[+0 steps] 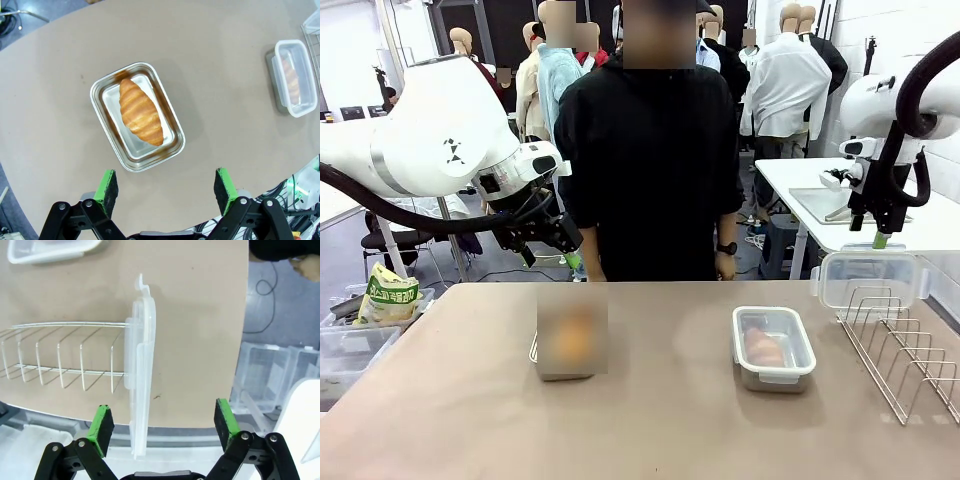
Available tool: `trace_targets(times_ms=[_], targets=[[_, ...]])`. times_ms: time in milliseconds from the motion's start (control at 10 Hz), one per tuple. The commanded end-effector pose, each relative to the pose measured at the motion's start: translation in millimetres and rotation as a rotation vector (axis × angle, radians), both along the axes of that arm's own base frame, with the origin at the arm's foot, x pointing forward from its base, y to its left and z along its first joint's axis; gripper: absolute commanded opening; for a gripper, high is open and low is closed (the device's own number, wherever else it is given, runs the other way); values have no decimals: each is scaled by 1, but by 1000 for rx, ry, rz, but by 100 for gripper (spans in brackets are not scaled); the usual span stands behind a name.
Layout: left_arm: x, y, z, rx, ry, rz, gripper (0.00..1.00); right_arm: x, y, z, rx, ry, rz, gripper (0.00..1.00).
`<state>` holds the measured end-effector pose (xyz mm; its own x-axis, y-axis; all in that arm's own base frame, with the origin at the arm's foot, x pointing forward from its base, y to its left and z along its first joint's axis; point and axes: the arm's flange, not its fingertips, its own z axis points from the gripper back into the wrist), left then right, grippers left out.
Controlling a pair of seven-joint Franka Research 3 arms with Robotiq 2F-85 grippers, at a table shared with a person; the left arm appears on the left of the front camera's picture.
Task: Place the bread in airtight containers.
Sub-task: Pick up one Airtight Container lid and hand it to the human.
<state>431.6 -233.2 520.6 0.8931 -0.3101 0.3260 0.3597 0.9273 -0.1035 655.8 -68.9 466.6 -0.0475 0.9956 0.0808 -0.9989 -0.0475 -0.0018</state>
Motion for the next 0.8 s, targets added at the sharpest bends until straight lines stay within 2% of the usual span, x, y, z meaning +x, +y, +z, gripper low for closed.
trace_targets(times_ms=[0,300,600,700], targets=[[-1,1,1,0,-2,2,100,-15,5,-16,-42,-32,-17,100],[-1,1,1,0,-2,2,100,-9,4,-37,-3,54,-26,100],[-1,1,1,0,-2,2,100,-7,1,-47,29,90,-29,100],[-1,1,1,0,-2,2,100,-6,0,-46,28,96,-31,85]])
